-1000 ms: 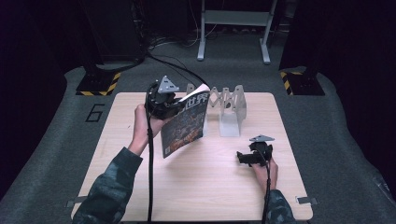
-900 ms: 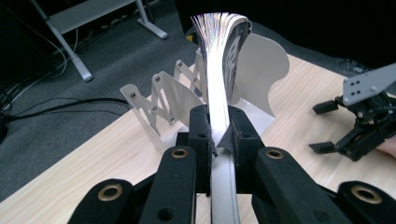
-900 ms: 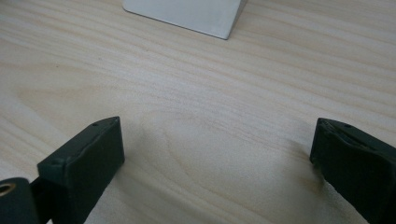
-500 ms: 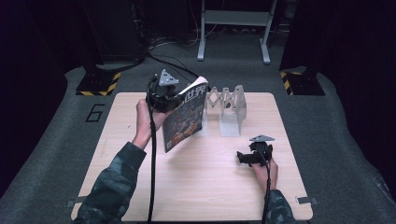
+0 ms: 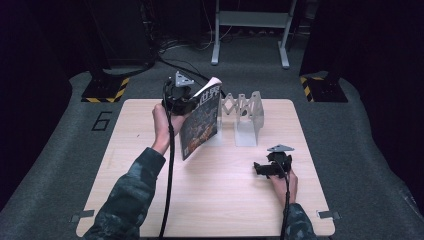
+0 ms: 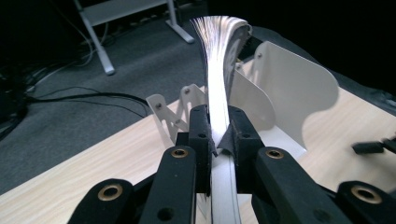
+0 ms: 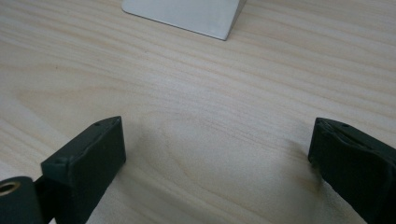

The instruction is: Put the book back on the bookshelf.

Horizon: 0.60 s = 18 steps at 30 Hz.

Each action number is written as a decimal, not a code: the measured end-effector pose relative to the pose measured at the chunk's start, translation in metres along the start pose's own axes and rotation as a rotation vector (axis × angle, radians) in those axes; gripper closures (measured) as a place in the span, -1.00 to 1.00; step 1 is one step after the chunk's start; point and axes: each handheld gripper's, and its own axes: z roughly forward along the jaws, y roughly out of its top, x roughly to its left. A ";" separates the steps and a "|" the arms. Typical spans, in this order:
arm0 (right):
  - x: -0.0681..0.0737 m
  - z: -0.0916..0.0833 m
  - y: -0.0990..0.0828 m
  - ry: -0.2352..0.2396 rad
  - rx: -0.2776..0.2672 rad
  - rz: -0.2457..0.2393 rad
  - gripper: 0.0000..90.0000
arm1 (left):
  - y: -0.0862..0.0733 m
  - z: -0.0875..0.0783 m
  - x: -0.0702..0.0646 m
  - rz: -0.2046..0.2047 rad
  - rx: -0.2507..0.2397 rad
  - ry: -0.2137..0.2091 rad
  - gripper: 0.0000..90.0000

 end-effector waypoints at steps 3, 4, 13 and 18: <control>-0.001 0.000 0.000 0.002 0.003 -0.005 -0.92 | 0.000 0.004 -0.003 -0.002 -0.015 0.025 0.83; -0.001 0.000 0.000 0.002 0.003 -0.004 -0.92 | 0.000 0.006 -0.003 -0.003 -0.018 0.028 0.83; -0.001 0.000 0.000 0.003 0.001 -0.010 -0.91 | -0.001 0.023 -0.004 -0.042 -0.043 0.068 0.83; -0.001 0.000 0.000 0.003 0.000 -0.011 -0.91 | -0.003 0.029 -0.004 -0.072 -0.058 0.089 0.83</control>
